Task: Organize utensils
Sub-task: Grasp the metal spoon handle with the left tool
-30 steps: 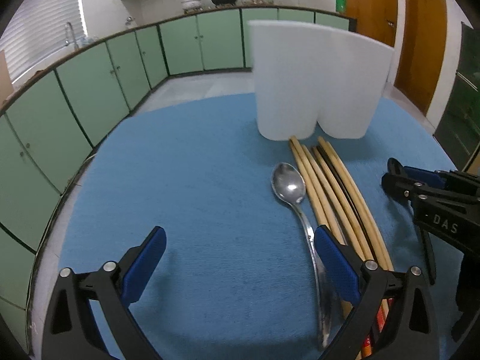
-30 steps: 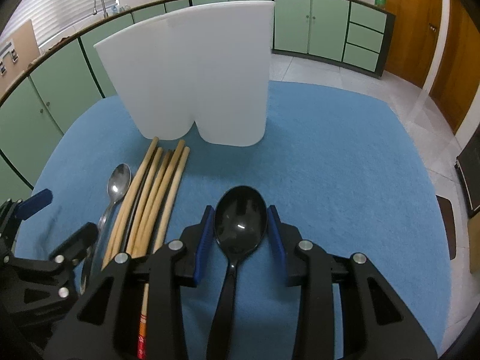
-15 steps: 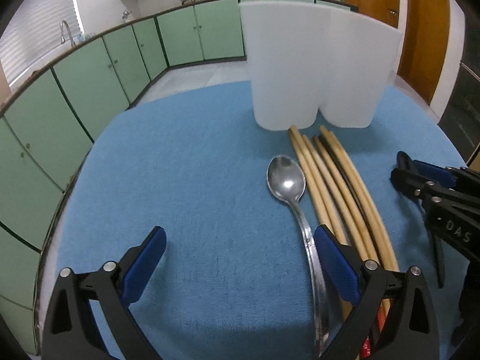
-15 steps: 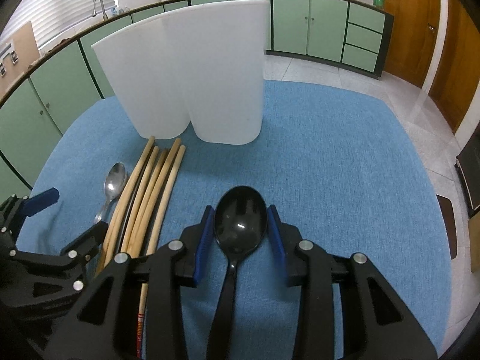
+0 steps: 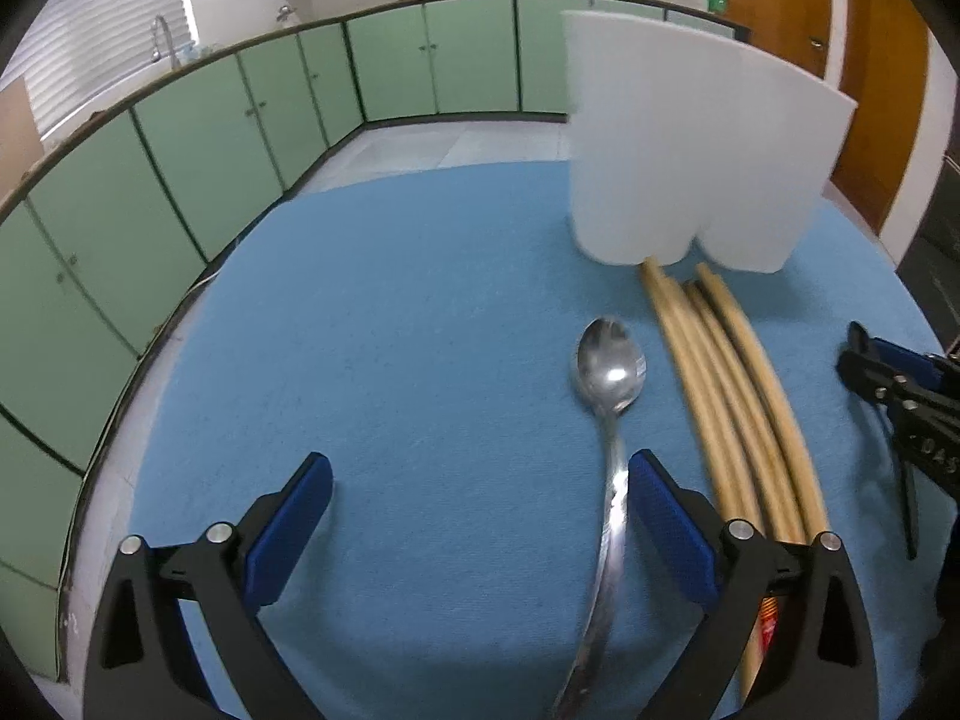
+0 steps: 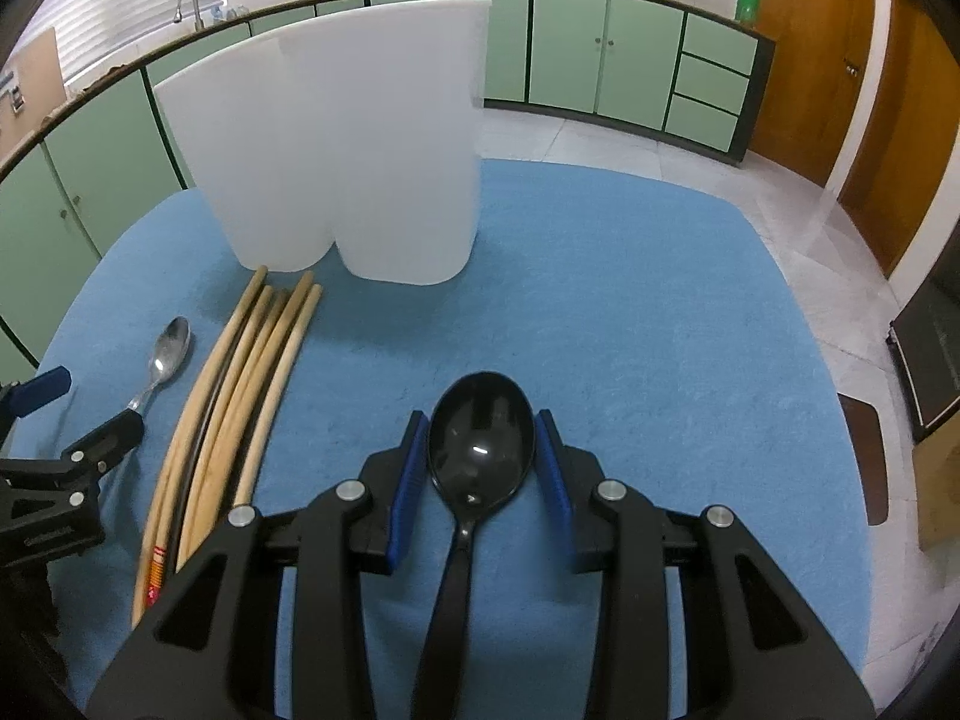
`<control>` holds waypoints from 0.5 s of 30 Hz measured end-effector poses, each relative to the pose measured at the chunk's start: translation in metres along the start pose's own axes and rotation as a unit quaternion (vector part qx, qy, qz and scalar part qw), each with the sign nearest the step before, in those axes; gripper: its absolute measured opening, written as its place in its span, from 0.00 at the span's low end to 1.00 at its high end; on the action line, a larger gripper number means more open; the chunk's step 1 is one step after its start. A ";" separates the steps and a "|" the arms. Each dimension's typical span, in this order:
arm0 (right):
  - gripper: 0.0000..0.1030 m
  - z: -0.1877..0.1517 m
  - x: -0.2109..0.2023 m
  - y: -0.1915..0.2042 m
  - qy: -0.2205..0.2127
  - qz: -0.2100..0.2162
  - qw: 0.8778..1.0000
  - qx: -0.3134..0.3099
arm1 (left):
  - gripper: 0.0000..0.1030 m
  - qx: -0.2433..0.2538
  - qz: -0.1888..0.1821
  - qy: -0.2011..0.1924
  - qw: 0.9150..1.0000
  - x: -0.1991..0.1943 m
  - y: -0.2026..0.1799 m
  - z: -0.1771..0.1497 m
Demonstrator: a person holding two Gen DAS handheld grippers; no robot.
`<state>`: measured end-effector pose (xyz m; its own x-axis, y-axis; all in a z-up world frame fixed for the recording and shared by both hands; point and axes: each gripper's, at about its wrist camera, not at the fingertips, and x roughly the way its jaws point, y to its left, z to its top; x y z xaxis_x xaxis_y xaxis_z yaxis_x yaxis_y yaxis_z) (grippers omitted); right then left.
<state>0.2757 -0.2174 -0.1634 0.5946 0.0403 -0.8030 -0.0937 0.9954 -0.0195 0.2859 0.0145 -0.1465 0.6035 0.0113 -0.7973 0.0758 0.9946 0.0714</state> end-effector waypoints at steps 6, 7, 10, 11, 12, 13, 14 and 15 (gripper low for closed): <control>0.34 0.002 0.004 -0.001 0.002 0.005 1.000 -0.001 | 0.94 0.016 0.007 -0.008 1.000 0.011 -0.012 0.024; 0.35 0.004 0.004 -0.001 0.003 0.007 1.000 -0.001 | 0.94 0.017 0.012 -0.006 1.000 0.016 -0.012 0.030; 0.37 0.003 0.005 -0.001 0.006 0.013 1.000 -0.003 | 0.93 0.015 0.013 0.000 1.000 0.025 -0.012 0.036; 0.37 0.004 0.006 -0.002 0.008 0.015 1.000 -0.003 | 0.93 0.016 0.012 0.004 1.000 0.028 -0.012 0.036; 0.38 0.005 0.007 -0.004 0.010 0.018 1.000 -0.002 | 0.93 0.016 0.011 0.007 1.000 0.030 -0.012 0.036; 0.39 0.006 0.007 -0.004 0.011 0.021 1.000 0.000 | 0.93 0.015 0.009 0.012 1.000 0.034 -0.011 0.038; 0.40 0.007 0.008 -0.006 0.013 0.025 1.000 0.001 | 0.93 0.012 0.006 0.014 1.000 0.035 -0.010 0.036; 0.42 0.008 0.009 -0.007 0.015 0.026 1.000 0.002 | 0.93 0.009 0.003 0.014 1.000 0.036 -0.009 0.036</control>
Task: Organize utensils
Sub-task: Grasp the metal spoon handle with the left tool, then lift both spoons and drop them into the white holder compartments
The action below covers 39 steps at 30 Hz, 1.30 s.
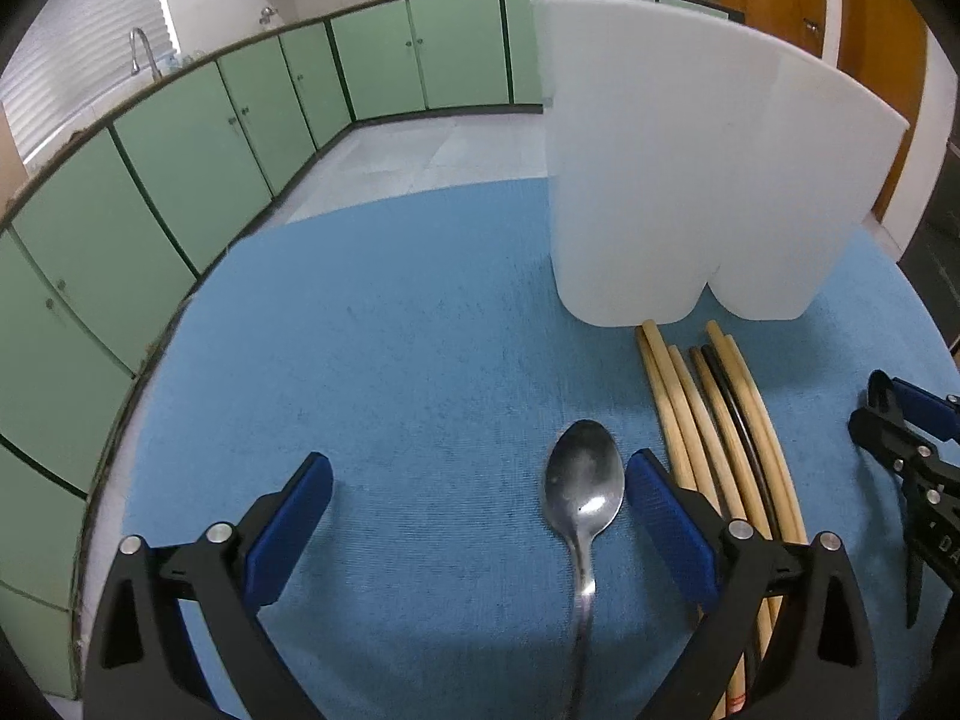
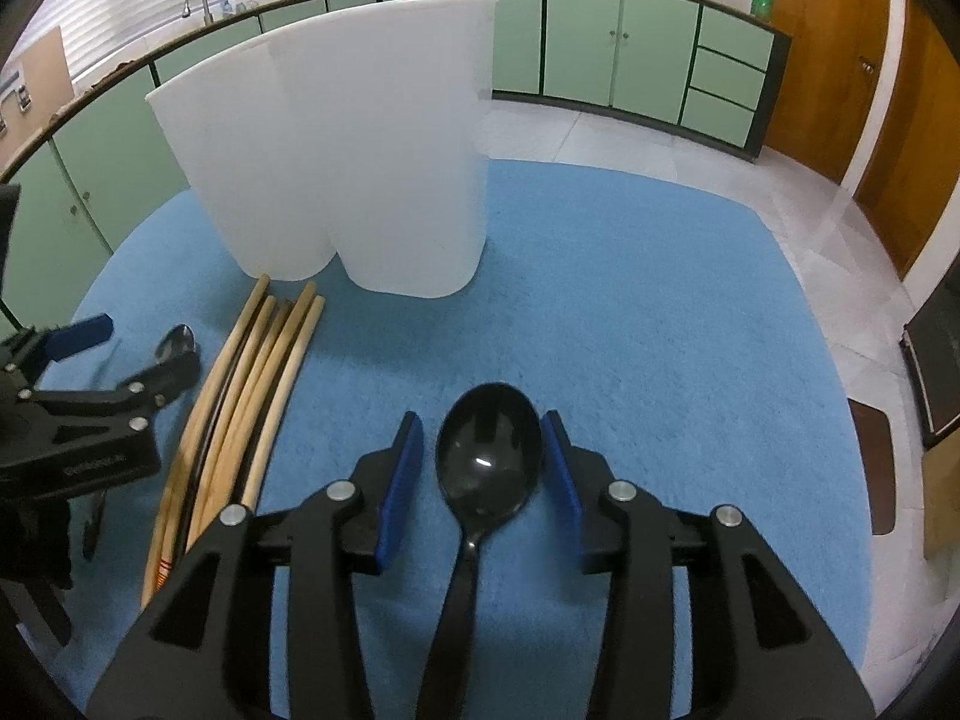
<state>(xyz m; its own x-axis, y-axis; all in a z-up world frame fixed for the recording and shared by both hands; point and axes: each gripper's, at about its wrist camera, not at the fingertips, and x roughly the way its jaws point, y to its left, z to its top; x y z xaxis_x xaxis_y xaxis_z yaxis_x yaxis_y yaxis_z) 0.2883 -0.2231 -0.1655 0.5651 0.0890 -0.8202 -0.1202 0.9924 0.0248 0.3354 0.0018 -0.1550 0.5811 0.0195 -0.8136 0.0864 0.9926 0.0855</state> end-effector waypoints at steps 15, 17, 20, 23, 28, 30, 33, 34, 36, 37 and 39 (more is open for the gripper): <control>0.32 0.008 -0.013 -0.004 -0.019 0.031 0.999 0.008 | 0.27 -0.020 -0.082 -0.009 0.996 -0.003 0.019 0.004; 0.32 0.005 -0.024 -0.009 -0.047 0.035 0.998 0.008 | 0.27 -0.027 -0.096 -0.030 0.995 -0.011 0.025 0.000; 0.32 -0.002 -0.048 -0.013 -0.096 0.052 0.994 0.015 | 0.27 -0.040 -0.120 -0.086 0.988 -0.039 0.029 -0.015; 0.32 0.000 -0.072 -0.014 -0.143 0.069 0.987 0.010 | 0.27 -0.041 -0.126 -0.147 0.980 -0.069 0.035 -0.027; 0.32 0.011 -0.110 -0.022 -0.203 0.093 0.975 -0.004 | 0.27 -0.050 -0.132 -0.223 0.965 -0.105 0.048 -0.038; 0.32 0.011 -0.121 -0.020 -0.223 0.102 0.969 -0.005 | 0.27 -0.059 -0.137 -0.244 0.958 -0.112 0.049 -0.034; 0.32 0.026 -0.132 -0.025 -0.250 0.108 0.962 -0.004 | 0.27 -0.063 -0.143 -0.272 0.949 -0.135 0.044 -0.038; 0.32 0.032 -0.135 -0.025 -0.257 0.110 0.960 -0.003 | 0.27 -0.063 -0.144 -0.283 0.946 -0.140 0.044 -0.033; 0.32 0.045 -0.141 -0.030 -0.274 0.116 0.955 0.000 | 0.27 -0.064 -0.149 -0.301 0.940 -0.156 0.043 -0.029; 0.32 0.051 -0.143 -0.029 -0.282 0.115 0.952 0.001 | 0.27 -0.065 -0.152 -0.312 0.935 -0.163 0.041 -0.021; 0.32 0.066 -0.145 -0.033 -0.301 0.116 0.947 0.005 | 0.27 -0.064 -0.158 -0.330 0.928 -0.173 0.042 -0.007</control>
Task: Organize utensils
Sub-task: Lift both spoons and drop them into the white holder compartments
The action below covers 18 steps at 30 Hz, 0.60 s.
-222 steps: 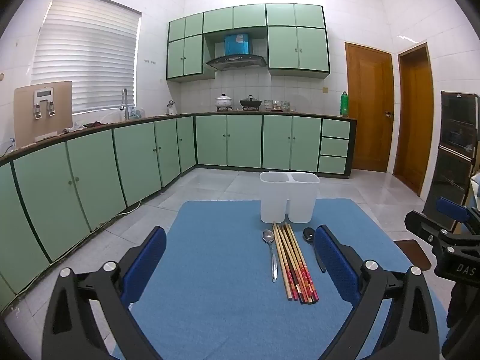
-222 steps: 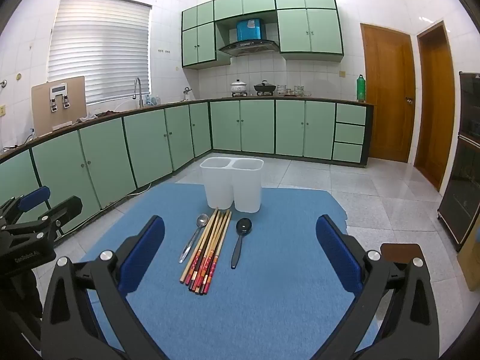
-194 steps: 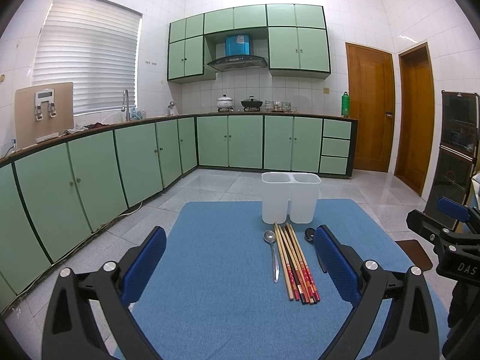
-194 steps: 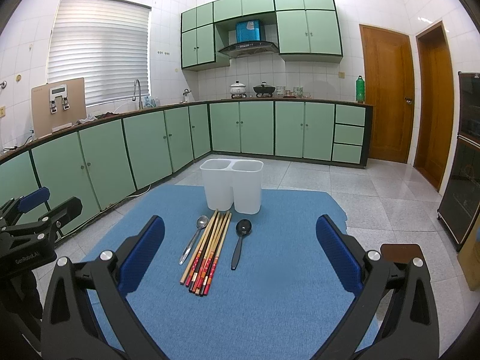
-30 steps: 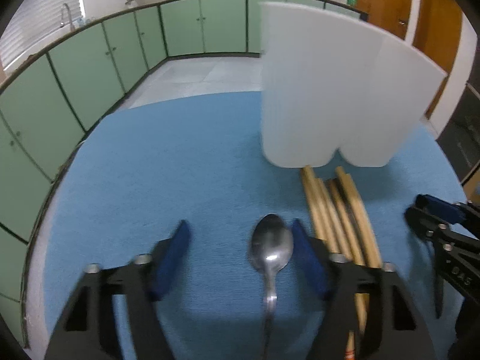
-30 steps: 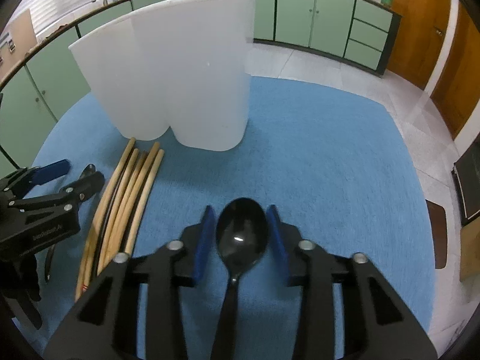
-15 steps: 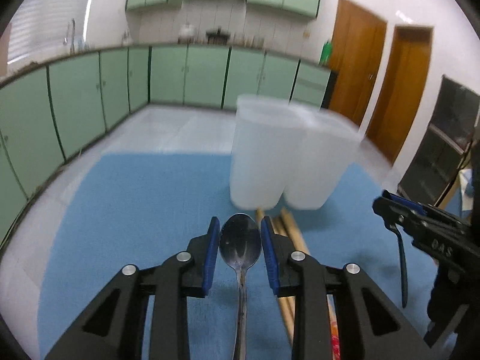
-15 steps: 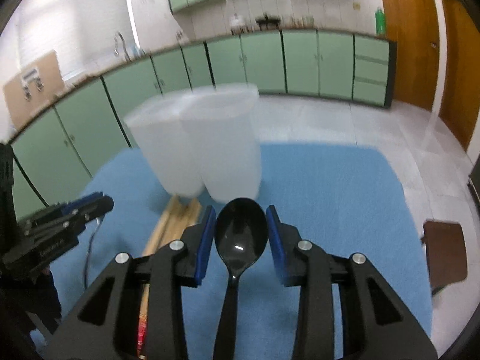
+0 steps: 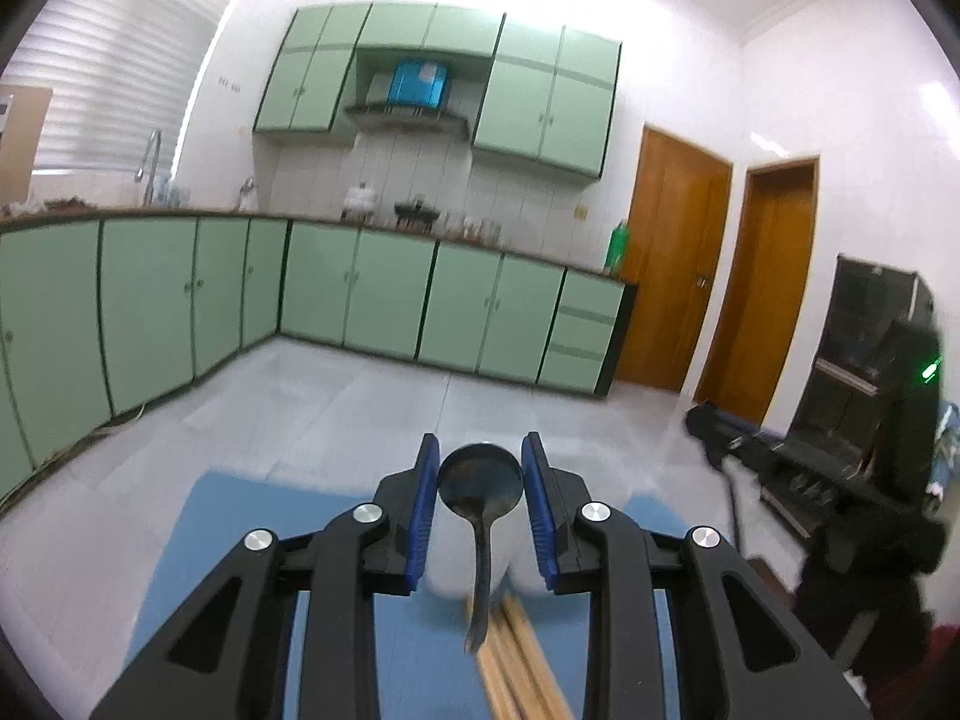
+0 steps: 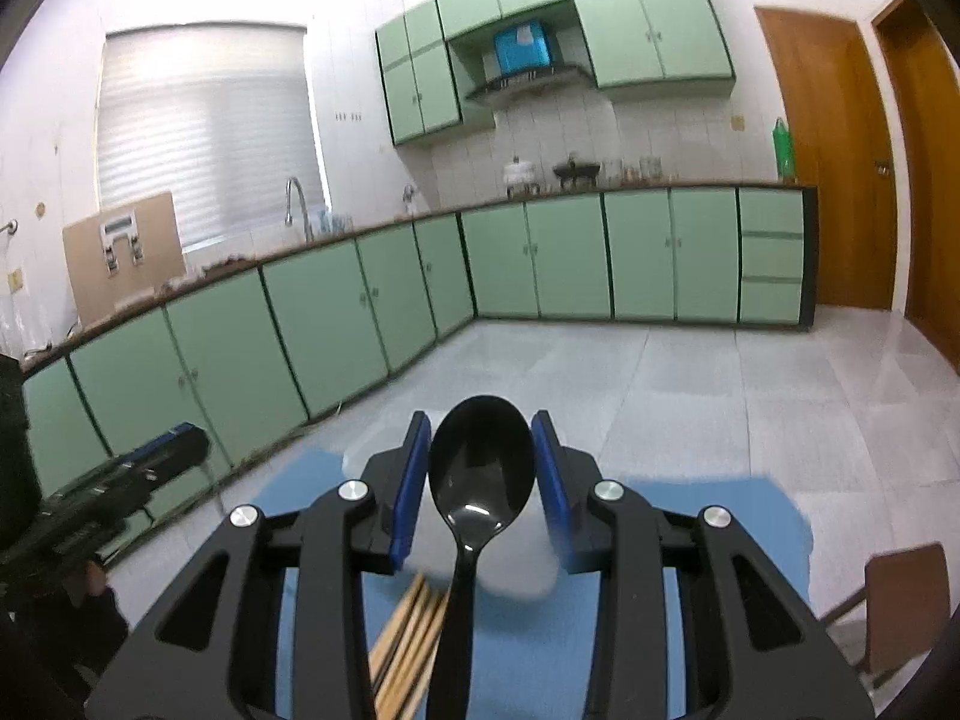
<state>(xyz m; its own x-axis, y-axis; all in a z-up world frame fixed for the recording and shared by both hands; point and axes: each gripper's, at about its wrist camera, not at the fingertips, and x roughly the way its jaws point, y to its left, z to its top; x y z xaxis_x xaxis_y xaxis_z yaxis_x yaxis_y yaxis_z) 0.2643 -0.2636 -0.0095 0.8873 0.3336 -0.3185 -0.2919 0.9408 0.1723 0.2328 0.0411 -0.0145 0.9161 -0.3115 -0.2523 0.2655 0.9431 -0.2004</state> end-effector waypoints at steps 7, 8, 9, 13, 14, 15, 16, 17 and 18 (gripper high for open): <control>0.32 0.038 0.046 -0.019 -0.045 -0.028 0.999 0.008 | 0.27 0.016 -0.017 -0.058 0.998 0.032 -0.016 0.064; 0.32 0.040 0.054 -0.021 -0.049 -0.034 0.998 0.006 | 0.27 0.019 -0.017 -0.060 0.998 0.039 -0.016 0.068; 0.32 0.043 0.064 -0.024 -0.053 -0.042 0.998 0.007 | 0.27 0.021 -0.017 -0.060 0.998 0.046 -0.017 0.071; 0.32 0.041 0.091 -0.034 -0.060 -0.061 0.996 0.014 | 0.27 0.014 -0.018 -0.039 0.999 0.084 -0.015 0.067; 0.32 0.040 0.099 -0.037 -0.059 -0.067 0.996 0.015 | 0.27 0.012 -0.018 -0.032 0.999 0.091 -0.013 0.065; 0.32 0.037 0.106 -0.039 -0.058 -0.072 0.996 0.015 | 0.27 0.012 -0.017 -0.026 0.999 0.098 -0.011 0.061; 0.32 0.033 0.111 -0.041 -0.055 -0.076 0.995 0.014 | 0.27 0.012 -0.016 -0.018 1.000 0.106 -0.010 0.057; 0.32 0.030 0.116 -0.042 -0.051 -0.078 0.996 0.013 | 0.27 0.014 -0.013 -0.012 1.000 0.110 -0.008 0.052; 0.32 0.026 0.120 -0.043 -0.045 -0.079 0.996 0.012 | 0.27 0.014 -0.012 -0.006 1.000 0.115 -0.005 0.046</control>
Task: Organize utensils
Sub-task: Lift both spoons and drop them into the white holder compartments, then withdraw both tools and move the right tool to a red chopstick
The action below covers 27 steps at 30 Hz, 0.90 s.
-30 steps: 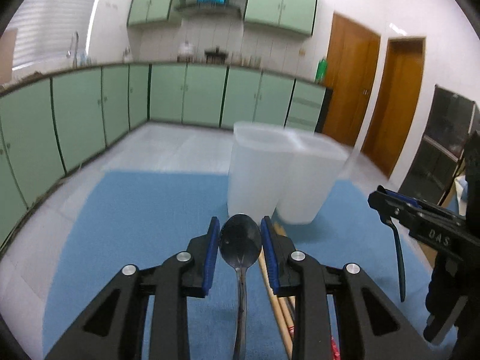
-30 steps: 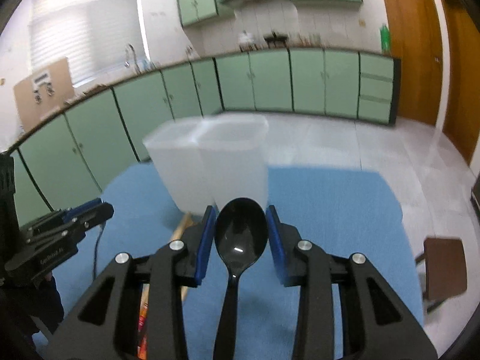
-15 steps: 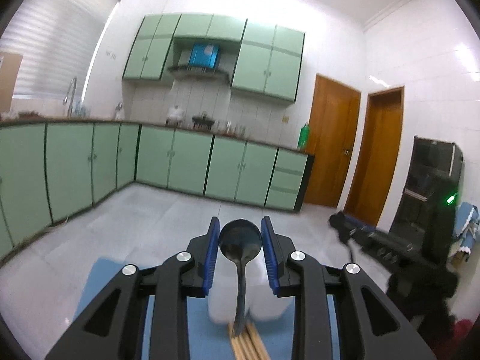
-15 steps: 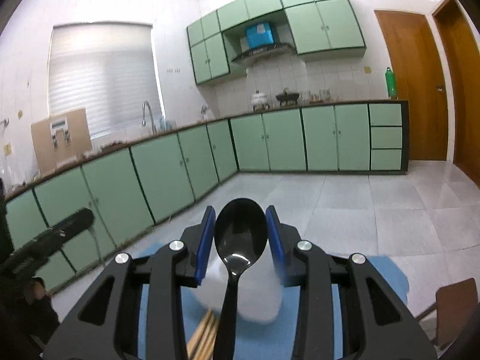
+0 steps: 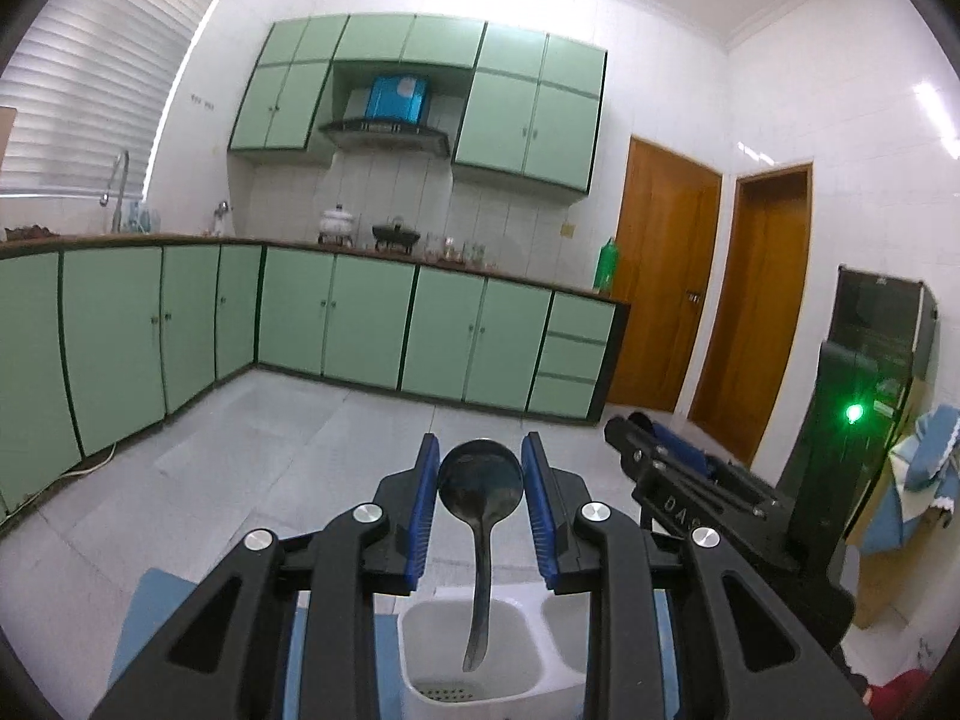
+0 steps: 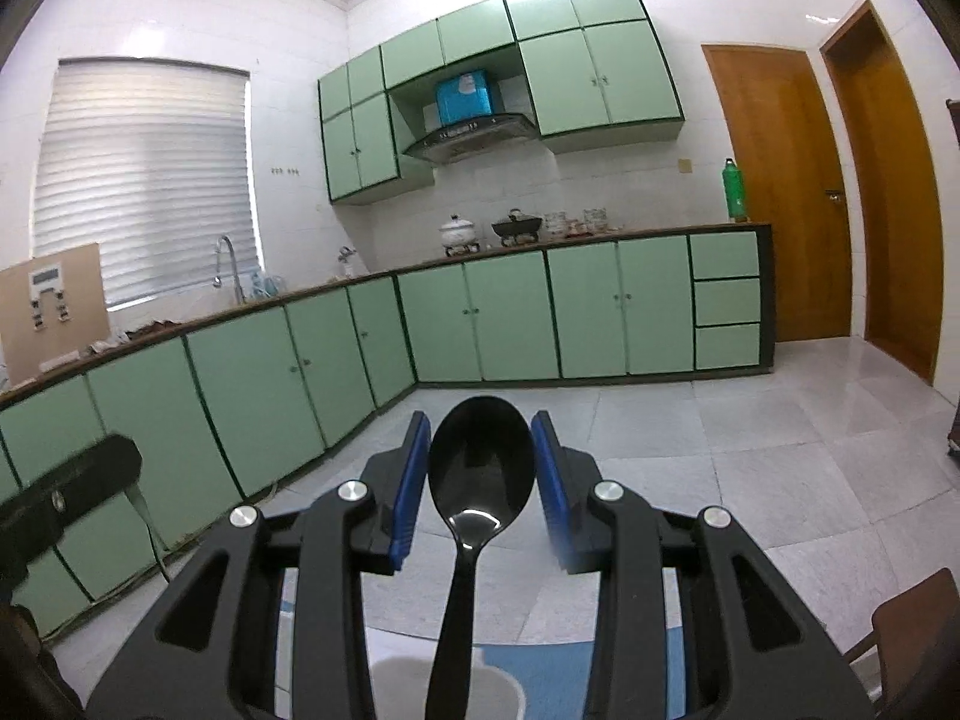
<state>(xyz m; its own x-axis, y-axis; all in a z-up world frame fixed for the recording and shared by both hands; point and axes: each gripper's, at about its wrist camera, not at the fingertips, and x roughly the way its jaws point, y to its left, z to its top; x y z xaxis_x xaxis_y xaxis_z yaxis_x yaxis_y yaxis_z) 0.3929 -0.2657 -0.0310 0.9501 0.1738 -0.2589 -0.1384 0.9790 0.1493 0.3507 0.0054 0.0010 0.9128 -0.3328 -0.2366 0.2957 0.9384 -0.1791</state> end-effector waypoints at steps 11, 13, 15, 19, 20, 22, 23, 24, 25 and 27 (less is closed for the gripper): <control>0.48 -0.024 -0.020 -0.007 0.045 0.014 0.999 0.019 | 0.33 -0.004 0.008 0.046 0.999 0.005 0.010 -0.028; 0.55 -0.022 -0.034 -0.007 0.051 0.015 0.998 0.024 | 0.37 -0.004 0.012 0.048 0.999 -0.001 0.008 -0.026; 0.61 -0.022 -0.049 -0.006 0.065 0.018 0.997 0.022 | 0.42 -0.007 0.019 0.053 0.998 -0.011 0.006 -0.026; 0.74 -0.032 -0.086 -0.003 0.098 0.035 0.994 0.033 | 0.48 -0.005 0.029 0.073 0.997 -0.046 0.000 -0.037; 0.76 -0.038 -0.097 -0.001 0.112 0.036 0.993 0.032 | 0.49 -0.002 0.032 0.081 0.996 -0.054 -0.002 -0.044; 0.79 -0.052 -0.117 0.004 0.131 0.042 0.990 0.031 | 0.50 0.006 0.041 0.106 0.994 -0.070 -0.006 -0.058; 0.80 -0.061 -0.127 0.006 0.143 0.044 0.988 0.027 | 0.51 0.005 0.041 0.116 0.992 -0.076 -0.007 -0.065; 0.80 -0.073 -0.138 0.010 0.158 0.042 0.986 0.018 | 0.51 0.002 0.040 0.130 0.991 -0.082 -0.008 -0.073; 0.80 -0.083 -0.147 0.012 0.167 0.037 0.985 0.013 | 0.51 -0.003 0.039 0.148 0.988 -0.091 -0.009 -0.086; 0.80 -0.103 -0.161 0.017 0.189 0.033 0.981 0.009 | 0.51 0.000 0.042 0.176 0.984 -0.104 -0.012 -0.108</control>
<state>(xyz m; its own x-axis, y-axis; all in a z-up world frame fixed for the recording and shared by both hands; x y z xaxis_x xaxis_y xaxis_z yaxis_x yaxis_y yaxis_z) 0.2090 -0.2657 -0.0852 0.7677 0.2672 -0.5824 -0.1884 0.9629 0.1935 0.2214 0.0187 -0.0751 0.7806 -0.2656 -0.5658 0.2227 0.9640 -0.1452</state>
